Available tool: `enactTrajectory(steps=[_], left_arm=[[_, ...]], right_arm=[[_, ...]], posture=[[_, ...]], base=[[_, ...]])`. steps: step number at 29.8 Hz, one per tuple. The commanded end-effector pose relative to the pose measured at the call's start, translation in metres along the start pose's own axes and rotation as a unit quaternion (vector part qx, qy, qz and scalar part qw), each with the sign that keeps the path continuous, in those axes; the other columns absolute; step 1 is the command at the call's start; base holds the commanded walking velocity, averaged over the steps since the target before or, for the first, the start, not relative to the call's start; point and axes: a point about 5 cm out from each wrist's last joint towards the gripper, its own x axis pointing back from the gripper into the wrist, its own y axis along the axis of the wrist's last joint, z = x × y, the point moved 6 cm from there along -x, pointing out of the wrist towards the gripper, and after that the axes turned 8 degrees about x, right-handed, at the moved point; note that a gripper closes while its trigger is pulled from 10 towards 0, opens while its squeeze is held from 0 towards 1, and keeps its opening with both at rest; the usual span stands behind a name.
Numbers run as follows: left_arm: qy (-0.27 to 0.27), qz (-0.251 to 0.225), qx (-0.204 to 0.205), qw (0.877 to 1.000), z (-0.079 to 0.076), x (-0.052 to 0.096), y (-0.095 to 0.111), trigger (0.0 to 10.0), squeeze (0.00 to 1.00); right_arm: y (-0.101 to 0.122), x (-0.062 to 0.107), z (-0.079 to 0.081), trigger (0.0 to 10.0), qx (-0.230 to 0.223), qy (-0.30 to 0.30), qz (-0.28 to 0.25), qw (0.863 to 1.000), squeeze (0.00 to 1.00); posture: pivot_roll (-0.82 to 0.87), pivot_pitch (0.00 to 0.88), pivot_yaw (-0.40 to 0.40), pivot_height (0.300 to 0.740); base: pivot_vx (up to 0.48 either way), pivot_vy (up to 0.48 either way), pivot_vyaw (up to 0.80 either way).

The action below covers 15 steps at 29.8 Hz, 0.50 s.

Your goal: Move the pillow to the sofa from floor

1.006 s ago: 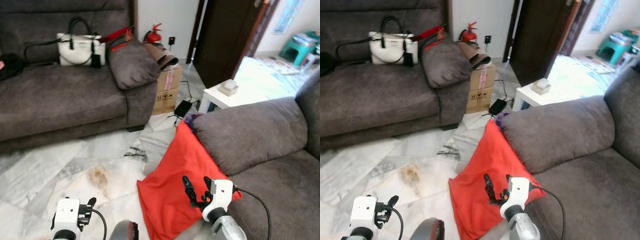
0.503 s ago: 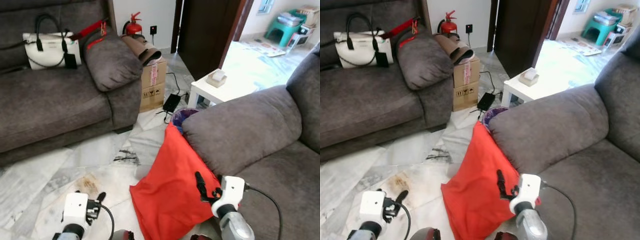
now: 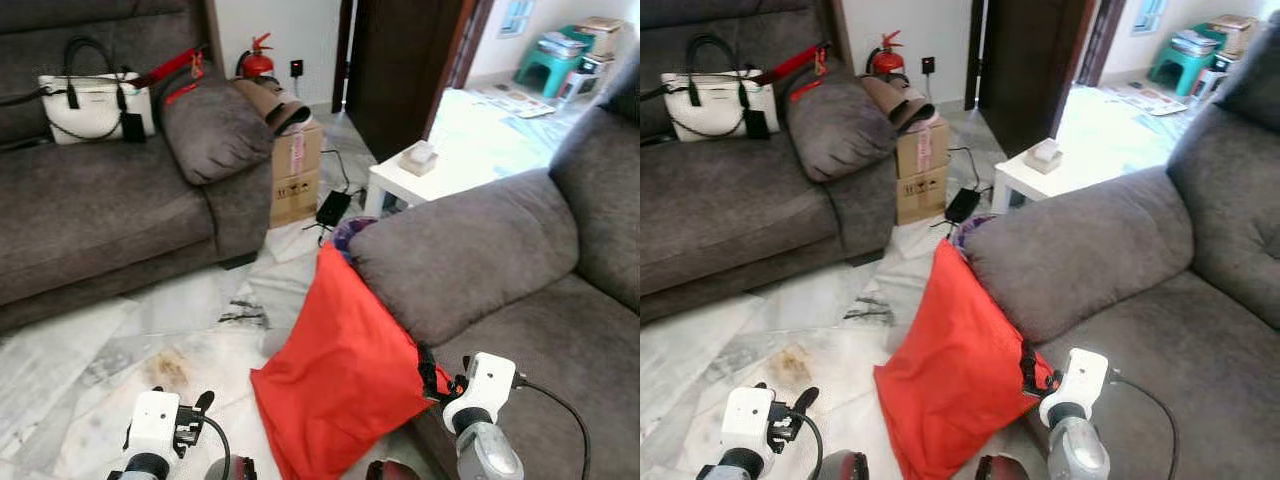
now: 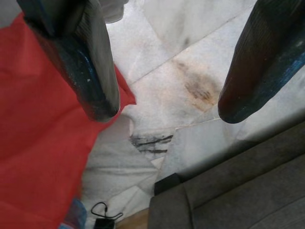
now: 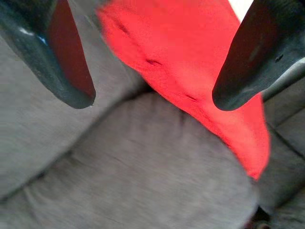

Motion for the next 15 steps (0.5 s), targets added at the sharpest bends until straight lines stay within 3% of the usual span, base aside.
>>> enactTrajectory(steps=[1, 8, 9, 10, 15], left_arm=[[0.001, 0.011, -0.001, 1.000, 0.000, 0.002, -0.006, 10.0, 0.00], [0.002, 0.013, 0.003, 1.000, 0.002, 0.003, -0.008, 10.0, 0.00], [0.002, 0.013, 0.003, 1.000, 0.002, 0.003, -0.008, 10.0, 0.00], [0.002, 0.014, 0.003, 1.000, 0.002, 0.002, -0.008, 10.0, 0.00], [0.002, 0.015, 0.006, 1.000, 0.002, 0.003, -0.010, 10.0, 0.00]], right_arm=[[-0.003, -0.001, -0.003, 10.0, 0.008, -0.010, 0.009, 1.000, 0.00], [-0.006, -0.002, -0.009, 10.0, 0.016, -0.021, 0.022, 0.999, 0.00], [-0.006, -0.003, -0.011, 10.0, 0.016, -0.022, 0.022, 0.999, 0.25], [-0.004, -0.004, -0.014, 10.0, 0.015, -0.024, 0.023, 0.999, 1.00], [0.001, -0.012, -0.010, 10.0, 0.007, 0.001, 0.031, 1.000, 1.00]], posture=[[0.12, 0.119, -0.023, 0.618], [0.12, 0.120, -0.025, 0.618], [0.12, 0.120, -0.025, 0.618], [0.12, 0.120, -0.025, 0.618], [0.13, 0.120, -0.025, 0.618]], base=[[0.000, 0.000, 0.00], [0.000, 0.000, 0.00], [0.000, 0.000, 0.00], [0.000, 0.000, 0.00], [0.000, 0.000, 0.00]])
